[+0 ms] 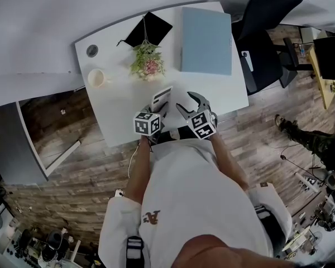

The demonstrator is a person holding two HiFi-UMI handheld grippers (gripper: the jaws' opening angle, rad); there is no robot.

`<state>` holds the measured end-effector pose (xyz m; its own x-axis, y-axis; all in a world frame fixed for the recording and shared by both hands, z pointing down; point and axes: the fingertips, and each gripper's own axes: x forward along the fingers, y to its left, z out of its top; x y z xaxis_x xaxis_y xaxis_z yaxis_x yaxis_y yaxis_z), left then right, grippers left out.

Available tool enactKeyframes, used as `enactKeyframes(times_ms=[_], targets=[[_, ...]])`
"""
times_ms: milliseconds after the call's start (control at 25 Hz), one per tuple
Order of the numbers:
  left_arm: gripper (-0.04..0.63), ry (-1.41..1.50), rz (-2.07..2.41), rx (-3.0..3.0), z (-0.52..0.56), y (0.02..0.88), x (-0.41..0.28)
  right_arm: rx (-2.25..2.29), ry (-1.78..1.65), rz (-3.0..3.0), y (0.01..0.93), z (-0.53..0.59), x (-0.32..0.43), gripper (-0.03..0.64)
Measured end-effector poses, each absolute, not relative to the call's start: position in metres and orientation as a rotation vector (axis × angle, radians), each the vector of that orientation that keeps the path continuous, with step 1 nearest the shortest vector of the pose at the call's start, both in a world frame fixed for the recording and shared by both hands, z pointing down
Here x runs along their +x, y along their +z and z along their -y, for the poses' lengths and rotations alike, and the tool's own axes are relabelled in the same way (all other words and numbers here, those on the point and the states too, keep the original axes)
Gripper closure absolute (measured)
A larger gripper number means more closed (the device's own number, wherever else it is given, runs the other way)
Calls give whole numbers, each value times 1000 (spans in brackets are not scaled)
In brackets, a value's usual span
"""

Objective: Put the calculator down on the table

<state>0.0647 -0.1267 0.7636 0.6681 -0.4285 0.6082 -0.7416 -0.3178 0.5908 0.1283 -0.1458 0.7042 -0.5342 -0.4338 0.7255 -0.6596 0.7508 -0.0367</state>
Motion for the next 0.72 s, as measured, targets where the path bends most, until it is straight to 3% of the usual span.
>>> enactKeyframes(times_ms=[720], targets=[[479, 330, 863, 1793, 125, 783, 61, 799, 407, 2204, 711, 141, 124, 357]])
